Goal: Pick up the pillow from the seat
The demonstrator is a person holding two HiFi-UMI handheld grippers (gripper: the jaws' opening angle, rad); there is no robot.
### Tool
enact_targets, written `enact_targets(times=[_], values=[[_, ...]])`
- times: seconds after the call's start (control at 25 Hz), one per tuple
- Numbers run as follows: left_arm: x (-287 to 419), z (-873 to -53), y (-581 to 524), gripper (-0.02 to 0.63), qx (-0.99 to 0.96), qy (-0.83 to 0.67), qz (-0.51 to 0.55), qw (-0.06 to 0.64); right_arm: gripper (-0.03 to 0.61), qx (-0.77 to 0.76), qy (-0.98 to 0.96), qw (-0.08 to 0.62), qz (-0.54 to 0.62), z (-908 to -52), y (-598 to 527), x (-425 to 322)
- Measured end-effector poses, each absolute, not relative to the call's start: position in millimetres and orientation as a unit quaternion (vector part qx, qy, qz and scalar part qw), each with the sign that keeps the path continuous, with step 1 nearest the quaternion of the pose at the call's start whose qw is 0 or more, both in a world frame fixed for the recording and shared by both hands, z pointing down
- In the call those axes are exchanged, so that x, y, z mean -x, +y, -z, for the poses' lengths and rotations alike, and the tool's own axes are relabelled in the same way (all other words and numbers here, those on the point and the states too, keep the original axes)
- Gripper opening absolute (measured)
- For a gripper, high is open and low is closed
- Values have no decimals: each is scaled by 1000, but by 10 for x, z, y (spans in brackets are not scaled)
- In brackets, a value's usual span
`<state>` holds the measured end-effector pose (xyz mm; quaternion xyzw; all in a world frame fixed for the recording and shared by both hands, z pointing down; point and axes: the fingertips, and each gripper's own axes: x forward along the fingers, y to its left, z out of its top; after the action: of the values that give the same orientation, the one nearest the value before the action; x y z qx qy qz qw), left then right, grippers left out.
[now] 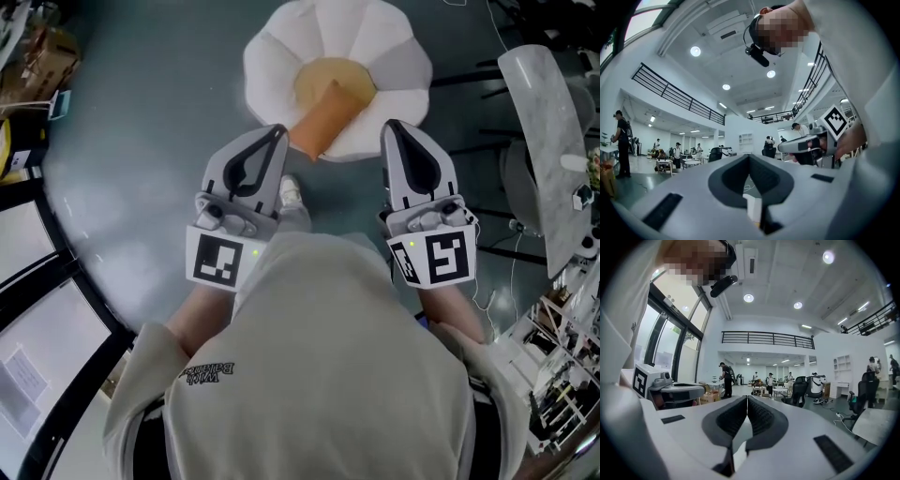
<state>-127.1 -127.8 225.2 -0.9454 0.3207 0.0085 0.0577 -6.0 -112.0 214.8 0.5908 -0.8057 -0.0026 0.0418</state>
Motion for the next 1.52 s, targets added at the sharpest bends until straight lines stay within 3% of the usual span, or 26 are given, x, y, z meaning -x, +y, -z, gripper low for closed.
enact_targets(times=[0.44, 0.64, 1.24, 1.28, 1.36, 1.52], values=[[1200, -2277, -1782, 9, 955, 293, -3, 50, 11, -610, -791, 52, -9, -2175, -1583, 6], [1150, -2299, -1851, 9, 942, 335, 2, 19, 9, -601, -797, 56, -31, -2289, -1711, -166], [869, -2557, -2155, 9, 922, 386, 22, 13, 12, -565, -816, 79, -89, -2826, -2065, -466], [870, -2608, -2145, 9, 922, 387, 26, 10, 21, -567, -813, 83, -105, -2934, -2056, -479], [864, -2704, -2168, 9, 923, 383, 38, 12, 119, -570, -804, 89, -145, -3158, -2088, -508], [820, -2981, -2359, 9, 925, 376, 53, 25, 254, -591, -767, 77, -236, -3695, -2301, -609]])
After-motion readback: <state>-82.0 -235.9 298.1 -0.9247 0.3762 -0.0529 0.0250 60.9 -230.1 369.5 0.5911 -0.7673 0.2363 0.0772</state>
